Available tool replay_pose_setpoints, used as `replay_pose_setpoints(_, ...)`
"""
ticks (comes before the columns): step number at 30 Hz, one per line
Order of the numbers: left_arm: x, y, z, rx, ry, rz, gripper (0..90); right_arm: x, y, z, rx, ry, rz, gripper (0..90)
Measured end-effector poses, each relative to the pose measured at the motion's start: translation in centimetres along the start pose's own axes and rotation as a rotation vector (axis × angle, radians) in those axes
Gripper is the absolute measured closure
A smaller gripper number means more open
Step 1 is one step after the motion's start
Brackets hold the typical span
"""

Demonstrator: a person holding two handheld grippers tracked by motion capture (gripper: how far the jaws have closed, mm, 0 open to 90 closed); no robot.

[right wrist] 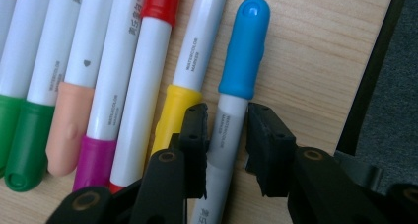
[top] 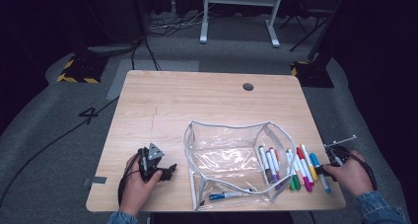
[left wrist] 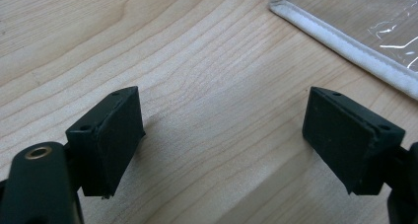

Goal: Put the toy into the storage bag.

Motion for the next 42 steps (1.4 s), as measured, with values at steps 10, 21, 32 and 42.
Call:
replay_pose_setpoints(10, 0.0, 0.0, 0.0, 0.0, 0.0, 0.0, 16.1, -0.4, 0.6, 0.1, 0.032, -0.029, 0.006, 77.3)
replay_pose_setpoints(21, 0.0, 0.0, 0.0, 0.0, 0.0, 0.0, 16.1, -2.4, 5.4, 1.1, -0.008, 0.027, -0.106, 77.3)
replay_pose_setpoints(32, 0.0, 0.0, 0.0, -0.004, 0.004, 0.0, 15.3, -5.3, 10.6, 4.2, -0.053, 0.124, -0.193, 77.3)
replay_pose_setpoints(42, 0.0, 0.0, 0.0, -0.004, 0.004, 0.0, 15.3, -7.7, 14.1, 7.9, -0.088, 0.22, -0.253, 77.3)
Point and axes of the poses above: each handheld gripper's, and its own axes: y roughly backward along the jaws, x roughly out of its underside, z roughly to its left, the point moved 7 cm from there along -y, roughly forward along the jaws, and after that the axes turned 1 degree about -x, right-handed, at the moved point
